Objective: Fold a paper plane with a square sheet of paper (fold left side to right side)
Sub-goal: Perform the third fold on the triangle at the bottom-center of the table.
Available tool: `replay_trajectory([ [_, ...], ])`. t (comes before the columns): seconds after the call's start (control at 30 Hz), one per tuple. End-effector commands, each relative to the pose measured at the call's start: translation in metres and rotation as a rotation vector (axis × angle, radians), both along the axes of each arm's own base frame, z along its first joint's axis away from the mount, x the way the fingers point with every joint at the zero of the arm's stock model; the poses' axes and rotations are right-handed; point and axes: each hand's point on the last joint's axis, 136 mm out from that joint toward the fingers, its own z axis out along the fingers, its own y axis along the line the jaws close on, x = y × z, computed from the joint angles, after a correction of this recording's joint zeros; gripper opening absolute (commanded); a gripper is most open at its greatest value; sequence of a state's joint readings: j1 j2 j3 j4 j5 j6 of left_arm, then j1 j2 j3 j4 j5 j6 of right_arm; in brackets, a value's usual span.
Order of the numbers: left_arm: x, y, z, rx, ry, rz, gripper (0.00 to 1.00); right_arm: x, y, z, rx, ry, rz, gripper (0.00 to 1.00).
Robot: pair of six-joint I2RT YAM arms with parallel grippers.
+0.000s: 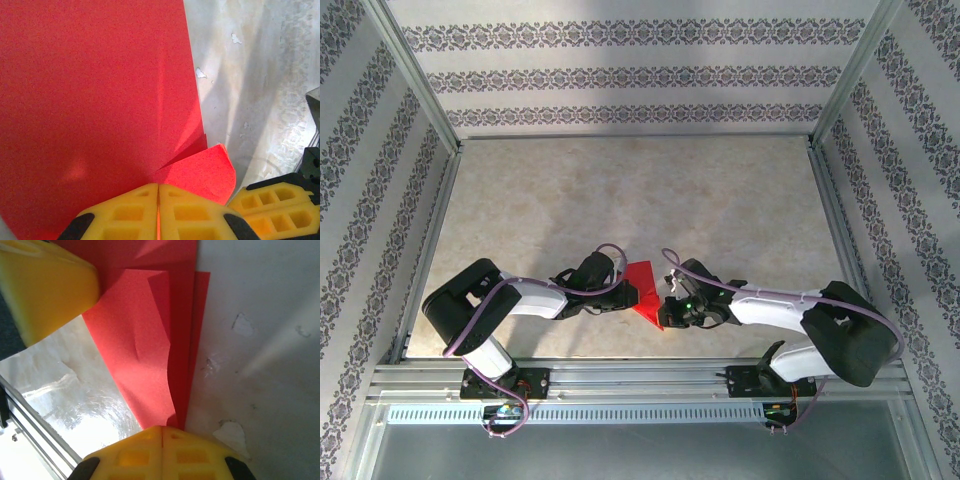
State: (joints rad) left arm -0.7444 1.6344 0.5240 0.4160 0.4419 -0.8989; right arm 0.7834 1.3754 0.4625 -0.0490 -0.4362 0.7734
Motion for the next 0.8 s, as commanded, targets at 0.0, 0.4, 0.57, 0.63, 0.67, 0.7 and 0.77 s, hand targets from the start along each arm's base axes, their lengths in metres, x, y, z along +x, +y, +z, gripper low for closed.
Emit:
replay_trajectory([
  [0.0,-0.015,0.019,-0.028,0.114,0.085,0.020,0.11,0.005,0.001,-0.002,-0.025,-0.028,0.015,0.00],
  [0.4,-0.001,0.012,0.018,0.082,-0.031,0.008,0.19,-0.004,-0.012,-0.020,-0.113,0.028,0.005,0.00],
  [0.57,-0.005,0.022,0.041,0.093,-0.104,-0.006,0.18,-0.008,-0.022,-0.028,-0.165,0.042,0.001,0.00],
  [0.63,-0.010,0.023,0.043,0.075,-0.108,-0.022,0.14,-0.009,-0.024,-0.030,-0.177,0.049,0.001,0.00],
  [0.67,-0.013,0.022,0.045,0.059,-0.109,-0.031,0.13,-0.010,-0.024,-0.031,-0.181,0.051,0.003,0.00],
  [0.7,-0.017,0.020,0.045,0.048,-0.108,-0.042,0.12,-0.010,-0.025,-0.032,-0.191,0.053,0.003,0.00],
  [0.77,-0.023,0.013,0.045,0.033,-0.111,-0.068,0.10,-0.011,-0.027,-0.033,-0.207,0.054,0.003,0.00],
])
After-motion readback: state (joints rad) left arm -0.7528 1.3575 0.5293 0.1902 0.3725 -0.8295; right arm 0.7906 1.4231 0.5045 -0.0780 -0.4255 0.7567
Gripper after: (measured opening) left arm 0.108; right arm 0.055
